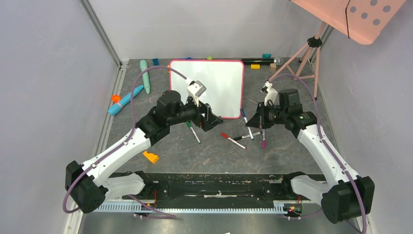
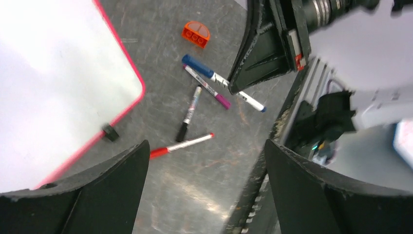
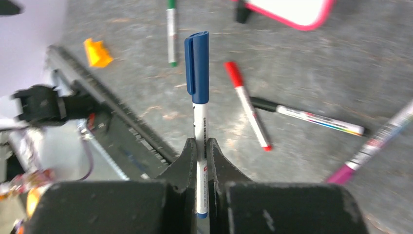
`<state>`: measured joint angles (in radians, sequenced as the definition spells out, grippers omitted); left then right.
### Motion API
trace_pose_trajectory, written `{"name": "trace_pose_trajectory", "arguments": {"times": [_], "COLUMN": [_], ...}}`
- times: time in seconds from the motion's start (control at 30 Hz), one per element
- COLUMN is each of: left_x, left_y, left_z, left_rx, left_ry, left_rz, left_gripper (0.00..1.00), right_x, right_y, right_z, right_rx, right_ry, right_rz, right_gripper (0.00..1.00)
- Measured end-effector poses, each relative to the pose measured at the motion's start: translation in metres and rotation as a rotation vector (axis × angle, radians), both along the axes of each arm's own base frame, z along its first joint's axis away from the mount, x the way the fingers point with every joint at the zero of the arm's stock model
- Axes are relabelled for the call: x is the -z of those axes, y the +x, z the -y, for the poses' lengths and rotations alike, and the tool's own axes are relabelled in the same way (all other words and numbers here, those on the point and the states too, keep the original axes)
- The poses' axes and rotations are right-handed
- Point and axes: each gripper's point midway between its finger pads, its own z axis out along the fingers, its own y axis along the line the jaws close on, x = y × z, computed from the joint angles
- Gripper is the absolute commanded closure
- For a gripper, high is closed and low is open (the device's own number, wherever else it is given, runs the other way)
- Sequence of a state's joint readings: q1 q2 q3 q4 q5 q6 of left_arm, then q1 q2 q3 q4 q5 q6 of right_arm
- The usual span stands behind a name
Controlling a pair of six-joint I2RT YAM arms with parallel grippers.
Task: Write a sentence on the whiteboard
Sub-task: Open the whiteboard marker at the center of the board.
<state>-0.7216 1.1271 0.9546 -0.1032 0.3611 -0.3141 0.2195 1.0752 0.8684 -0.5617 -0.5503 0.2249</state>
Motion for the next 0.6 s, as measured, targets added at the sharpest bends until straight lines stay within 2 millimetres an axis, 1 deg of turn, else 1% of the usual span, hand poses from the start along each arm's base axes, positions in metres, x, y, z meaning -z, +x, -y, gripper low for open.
{"name": "trace_pose_trajectory", "arguments": {"times": [0.07,0.17,0.2,0.27,0.33,0.43,0.57,0.6], "left_x": [-0.005,-0.009,-0.009,-0.009,-0.007,-0.006,-0.002,-0.002], "left_y": [-0.001,-0.004,-0.004,-0.004,-0.006,-0.007,-0.008,-0.008], "left_z": [0.002,0.002,0.002,0.002,0.001,0.001,-0.004,-0.005], "left_rx": [0.063,0.172,0.201,0.262,0.324,0.395,0.437,0.443], "left_ry": [0.028,0.090,0.112,0.156,0.195,0.238,0.289,0.298], "left_rz": [0.089,0.273,0.329,0.445,0.542,0.678,0.817,0.839], "left_gripper": [0.12,0.13,0.16,0.21,0.21,0.23,0.26,0.30], "right_x": [-0.013,-0.037,-0.045,-0.056,-0.065,-0.072,-0.074,-0.074], "right_y": [-0.007,-0.014,-0.016,-0.021,-0.027,-0.035,-0.043,-0.046], "right_z": [-0.015,-0.036,-0.042,-0.053,-0.063,-0.071,-0.078,-0.080], "right_rx": [-0.063,-0.152,-0.180,-0.223,-0.258,-0.275,-0.277,-0.278], "right_ry": [0.054,0.115,0.129,0.148,0.170,0.203,0.231,0.240], "right_rz": [-0.025,-0.063,-0.077,-0.099,-0.132,-0.196,-0.281,-0.304], "right_gripper": [1.00,1.00,1.00,1.00,1.00,1.00,1.00,1.00]}}
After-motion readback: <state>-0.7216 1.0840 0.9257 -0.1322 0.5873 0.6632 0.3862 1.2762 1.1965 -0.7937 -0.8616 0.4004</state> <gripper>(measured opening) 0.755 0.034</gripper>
